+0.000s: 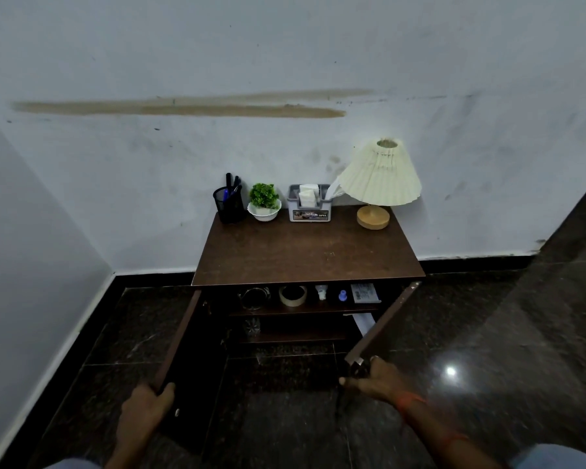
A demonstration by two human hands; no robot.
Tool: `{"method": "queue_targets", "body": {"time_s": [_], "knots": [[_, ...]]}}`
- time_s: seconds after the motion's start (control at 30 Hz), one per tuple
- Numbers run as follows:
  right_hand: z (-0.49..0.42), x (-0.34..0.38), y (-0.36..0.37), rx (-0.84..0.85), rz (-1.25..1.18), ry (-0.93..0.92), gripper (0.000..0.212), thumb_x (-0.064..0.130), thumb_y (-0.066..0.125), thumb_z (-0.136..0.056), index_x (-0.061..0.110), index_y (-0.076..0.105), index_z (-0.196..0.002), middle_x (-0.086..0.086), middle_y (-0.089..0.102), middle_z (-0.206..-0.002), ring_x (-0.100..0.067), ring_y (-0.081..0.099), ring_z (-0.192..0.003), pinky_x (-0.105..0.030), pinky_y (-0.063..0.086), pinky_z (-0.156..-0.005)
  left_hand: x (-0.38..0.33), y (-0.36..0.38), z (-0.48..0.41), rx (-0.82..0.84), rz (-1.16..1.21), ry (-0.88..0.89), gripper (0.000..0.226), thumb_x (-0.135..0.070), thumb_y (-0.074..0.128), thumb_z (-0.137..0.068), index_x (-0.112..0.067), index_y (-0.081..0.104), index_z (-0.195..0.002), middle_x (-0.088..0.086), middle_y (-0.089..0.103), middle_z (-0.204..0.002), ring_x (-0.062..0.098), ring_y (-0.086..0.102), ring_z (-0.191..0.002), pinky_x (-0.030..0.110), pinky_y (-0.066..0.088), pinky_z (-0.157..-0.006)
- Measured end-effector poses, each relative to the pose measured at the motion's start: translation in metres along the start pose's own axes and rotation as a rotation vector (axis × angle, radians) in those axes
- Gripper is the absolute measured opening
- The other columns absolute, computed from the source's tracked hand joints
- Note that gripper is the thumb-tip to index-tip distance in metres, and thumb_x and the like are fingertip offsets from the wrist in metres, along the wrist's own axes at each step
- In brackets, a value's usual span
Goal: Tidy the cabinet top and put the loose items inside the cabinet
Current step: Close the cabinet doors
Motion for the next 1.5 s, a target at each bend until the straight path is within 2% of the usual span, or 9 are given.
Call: {"method": "queue_targets", "body": {"time_s": [0.07, 0.27, 0.5, 0.63, 0.87, 1.03, 1.33, 1.4, 1.5], "knots": [[-0.019, 0.009, 0.01, 0.018, -0.055, -0.005, 0.091, 0.072, 0.078, -0.051, 0.022, 0.055, -0.124, -0.001, 0.06, -0.13, -0.02, 0.058, -0.117, -0.032, 0.048, -0.1, 0.002, -0.001, -0.001, 0.003, 0.004, -0.004, 0.054, -0.045, 0.061, -0.085, -0.001, 0.063, -0.115, 0.028, 0.064, -0.114, 0.04, 0.062, -0.109, 0.038, 0.048, -0.09], [-0.051, 0.051, 0.013, 0.013, -0.196, 0.024, 0.055, 0.041, 0.082, -0.07, 0.024, 0.059, -0.116, 0.001, 0.065, -0.119, -0.02, 0.061, -0.112, -0.029, 0.051, -0.094, 0.0, -0.002, 0.0, 0.029, 0.01, 0.006, 0.047, -0.044, 0.059, -0.086, -0.009, 0.065, -0.117, 0.021, 0.069, -0.111, 0.035, 0.065, -0.106, 0.033, 0.047, -0.083], [-0.103, 0.075, 0.015, 0.003, -0.371, 0.07, 0.059, 0.039, 0.082, -0.067, 0.026, 0.054, -0.117, -0.002, 0.064, -0.118, -0.023, 0.063, -0.108, -0.028, 0.057, -0.067, -0.002, -0.004, 0.002, 0.023, 0.006, 0.018, 0.041, -0.044, 0.051, -0.092, -0.015, 0.065, -0.119, 0.017, 0.069, -0.114, 0.033, 0.063, -0.111, 0.034, 0.046, -0.089], [-0.143, 0.075, 0.019, 0.044, -0.419, 0.055, 0.071, 0.042, 0.082, -0.056, 0.025, 0.058, -0.121, -0.001, 0.064, -0.121, -0.022, 0.061, -0.111, -0.036, 0.058, -0.078, -0.002, 0.001, 0.001, 0.044, -0.036, 0.008, 0.042, -0.043, 0.049, -0.093, -0.013, 0.063, -0.119, 0.018, 0.066, -0.117, 0.033, 0.061, -0.112, 0.033, 0.045, -0.088], [-0.131, 0.104, 0.004, 0.054, -0.47, 0.037, 0.026, 0.026, 0.078, -0.076, 0.026, 0.058, -0.092, -0.003, 0.06, -0.121, -0.022, 0.055, -0.115, -0.04, 0.054, -0.09, -0.003, 0.003, 0.003, 0.054, -0.09, 0.015, 0.044, -0.044, 0.051, -0.092, -0.012, 0.062, -0.121, 0.021, 0.064, -0.121, 0.035, 0.059, -0.115, 0.035, 0.045, -0.092], [-0.136, 0.101, 0.005, 0.071, -0.476, 0.014, 0.026, 0.026, 0.077, -0.079, 0.026, 0.057, -0.095, -0.002, 0.059, -0.12, -0.021, 0.055, -0.114, -0.04, 0.053, -0.091, -0.008, 0.008, 0.007, 0.109, -0.147, 0.02, 0.052, -0.051, 0.05, -0.09, -0.011, 0.058, -0.123, 0.019, 0.062, -0.124, 0.034, 0.059, -0.115, 0.033, 0.045, -0.089], [-0.118, 0.092, 0.008, 0.098, -0.428, -0.051, 0.08, 0.031, 0.076, -0.078, 0.031, 0.035, -0.147, 0.004, 0.054, -0.137, -0.019, 0.053, -0.124, -0.034, 0.054, -0.085, -0.029, 0.039, 0.033, 0.194, -0.173, 0.102, 0.053, -0.051, 0.05, -0.091, -0.013, 0.054, -0.127, 0.015, 0.062, -0.128, 0.031, 0.057, -0.121, 0.033, 0.045, -0.096], [-0.113, 0.089, 0.008, 0.093, -0.377, -0.079, 0.074, 0.031, 0.074, -0.08, 0.031, 0.039, -0.144, 0.005, 0.057, -0.132, -0.017, 0.055, -0.118, -0.033, 0.055, -0.082, -0.038, 0.047, 0.037, 0.208, -0.176, 0.122, 0.055, -0.053, 0.05, -0.09, -0.013, 0.055, -0.127, 0.013, 0.063, -0.127, 0.03, 0.058, -0.12, 0.031, 0.045, -0.095], [-0.109, 0.083, 0.015, 0.101, -0.291, -0.137, 0.064, 0.032, 0.075, -0.078, 0.03, 0.05, -0.137, 0.007, 0.062, -0.127, -0.013, 0.059, -0.112, -0.035, 0.054, -0.093, -0.054, 0.064, 0.044, 0.26, -0.17, 0.151, 0.053, -0.052, 0.051, -0.089, -0.016, 0.056, -0.129, 0.01, 0.064, -0.127, 0.028, 0.059, -0.12, 0.031, 0.047, -0.096]]}}
Point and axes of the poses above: each hand's wrist, its own z-axis away from the middle knuckle, its own y-axis out of the palm, x = y × z, the point moved 7 cm from there along -z, towards the middle knuckle
